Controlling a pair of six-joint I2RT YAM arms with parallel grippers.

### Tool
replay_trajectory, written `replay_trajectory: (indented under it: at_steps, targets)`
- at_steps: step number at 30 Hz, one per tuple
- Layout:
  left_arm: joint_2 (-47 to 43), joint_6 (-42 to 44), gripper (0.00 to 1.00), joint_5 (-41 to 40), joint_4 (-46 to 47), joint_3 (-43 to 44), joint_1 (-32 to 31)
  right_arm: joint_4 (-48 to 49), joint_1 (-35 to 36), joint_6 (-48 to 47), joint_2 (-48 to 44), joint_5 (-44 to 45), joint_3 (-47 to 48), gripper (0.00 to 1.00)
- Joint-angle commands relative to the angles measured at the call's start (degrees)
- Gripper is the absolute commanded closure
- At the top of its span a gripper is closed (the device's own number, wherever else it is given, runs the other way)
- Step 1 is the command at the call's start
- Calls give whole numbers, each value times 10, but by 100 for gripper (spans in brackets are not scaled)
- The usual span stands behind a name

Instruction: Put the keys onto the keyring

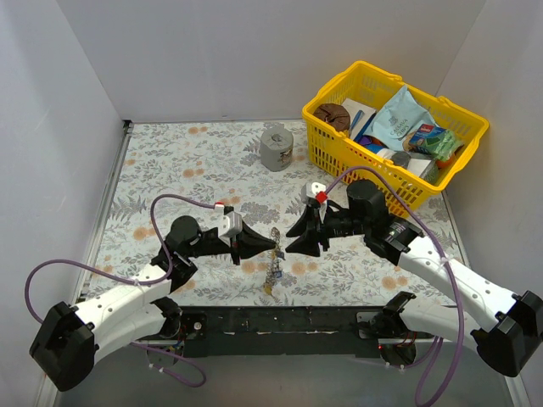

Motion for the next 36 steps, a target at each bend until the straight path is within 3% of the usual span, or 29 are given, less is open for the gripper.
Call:
replay_trajectory:
  at_steps: [1,12,22,25,32,36]
  targets:
    - [-30,-60,100,-52,143,-24,-2,53,-1,24,-3,-50,-7,47]
    - [-22,-133,100,-92,270,-38,-2,95,3,58,10,-75,-5,49]
    - [-4,-140,100,-64,268,-13,-2,120,7,77,23,-53,-7,59]
    - [-4,-140,100,-64,267,-9,-2,127,7,84,28,-49,-7,65]
    - [-7,-148,100,-67,276,-5,-2,124,7,84,36,-62,-15,92]
    - [-2,-155,100,-67,284,1,-2,124,7,83,39,-69,-21,99]
